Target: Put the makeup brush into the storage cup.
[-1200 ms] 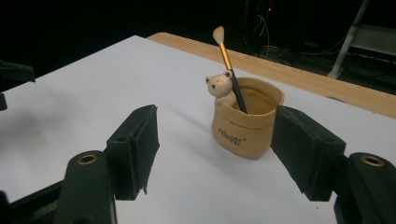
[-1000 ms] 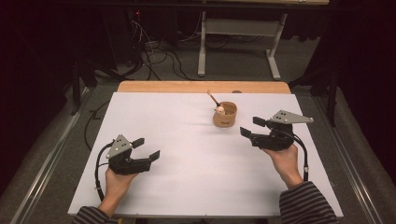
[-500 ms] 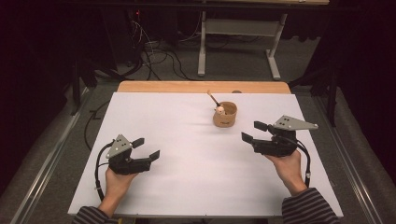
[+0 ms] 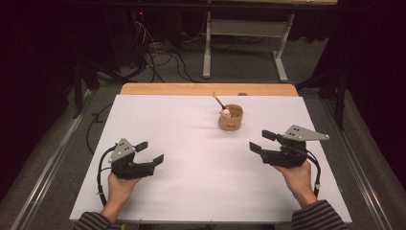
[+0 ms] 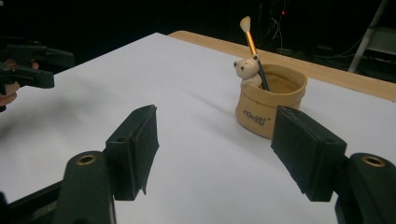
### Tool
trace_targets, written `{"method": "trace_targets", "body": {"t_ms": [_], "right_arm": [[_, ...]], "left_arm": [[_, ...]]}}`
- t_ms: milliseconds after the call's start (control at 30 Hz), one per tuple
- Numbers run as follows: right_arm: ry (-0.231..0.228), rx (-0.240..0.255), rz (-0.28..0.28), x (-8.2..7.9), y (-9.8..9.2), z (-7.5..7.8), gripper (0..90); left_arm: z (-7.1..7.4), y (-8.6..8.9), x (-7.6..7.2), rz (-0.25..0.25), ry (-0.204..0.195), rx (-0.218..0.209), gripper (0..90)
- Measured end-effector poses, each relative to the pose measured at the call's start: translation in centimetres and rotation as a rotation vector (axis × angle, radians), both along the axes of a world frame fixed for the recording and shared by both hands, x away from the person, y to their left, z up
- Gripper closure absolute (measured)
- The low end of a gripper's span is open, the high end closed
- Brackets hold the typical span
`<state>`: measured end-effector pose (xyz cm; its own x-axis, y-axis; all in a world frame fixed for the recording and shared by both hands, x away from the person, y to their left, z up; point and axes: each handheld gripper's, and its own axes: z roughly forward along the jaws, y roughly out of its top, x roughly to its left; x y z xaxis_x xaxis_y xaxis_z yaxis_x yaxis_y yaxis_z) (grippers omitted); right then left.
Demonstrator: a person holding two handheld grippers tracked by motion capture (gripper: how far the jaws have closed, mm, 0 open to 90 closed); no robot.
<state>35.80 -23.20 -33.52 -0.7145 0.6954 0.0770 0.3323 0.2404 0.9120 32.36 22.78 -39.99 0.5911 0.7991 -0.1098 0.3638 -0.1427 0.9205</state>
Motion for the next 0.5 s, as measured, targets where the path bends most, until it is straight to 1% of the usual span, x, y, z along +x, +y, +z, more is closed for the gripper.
{"method": "trace_targets", "body": {"t_ms": [33,67,500], "right_arm": [[-0.005,-0.002,0.004,-0.03,-0.07,-0.09,33.6],[0.001,0.001,0.003,-0.14,-0.1,-0.16,33.6],[0.003,0.022,-0.013,-0.97,-0.8,-1.0,33.6]], "left_arm": [[0.0,0.01,0.0,0.0,0.0,-0.001,20.9],[0.0,0.01,-0.01,0.001,0.0,-0.001,20.9],[0.02,0.05,-0.01,0.0,0.001,0.002,20.8]]}}
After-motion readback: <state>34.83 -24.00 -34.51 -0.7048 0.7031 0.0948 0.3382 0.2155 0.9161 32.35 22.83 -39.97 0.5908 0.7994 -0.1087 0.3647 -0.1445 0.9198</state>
